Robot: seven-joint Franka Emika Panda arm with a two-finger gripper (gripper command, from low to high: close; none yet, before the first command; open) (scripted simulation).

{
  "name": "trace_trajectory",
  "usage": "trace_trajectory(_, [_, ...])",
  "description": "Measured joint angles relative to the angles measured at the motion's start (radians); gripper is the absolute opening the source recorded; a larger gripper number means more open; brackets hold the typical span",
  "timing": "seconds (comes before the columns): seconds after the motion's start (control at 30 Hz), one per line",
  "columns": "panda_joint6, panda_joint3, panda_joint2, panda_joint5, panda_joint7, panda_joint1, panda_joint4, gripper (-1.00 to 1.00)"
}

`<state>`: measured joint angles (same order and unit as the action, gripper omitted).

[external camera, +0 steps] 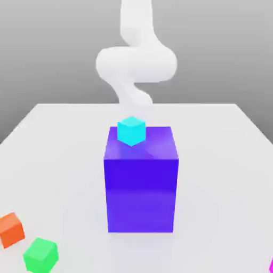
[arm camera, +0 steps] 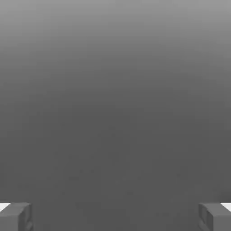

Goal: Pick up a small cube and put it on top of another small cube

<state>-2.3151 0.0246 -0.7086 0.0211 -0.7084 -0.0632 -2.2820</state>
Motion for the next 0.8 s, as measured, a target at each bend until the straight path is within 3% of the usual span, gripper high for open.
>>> trace_trajectory(0.23, [-0.042, 0.053, 0.261, 0.072, 0.269, -0.16, 0.051, 0.0])
trace_trajectory(0.5, [-0.088, 0.045, 0.552, 0.152, 0.568, -0.272, 0.109, 0.0])
trace_trajectory(0.8, [-0.152, -0.012, 0.87, 0.139, 0.835, -0.367, 0.17, 0.0])
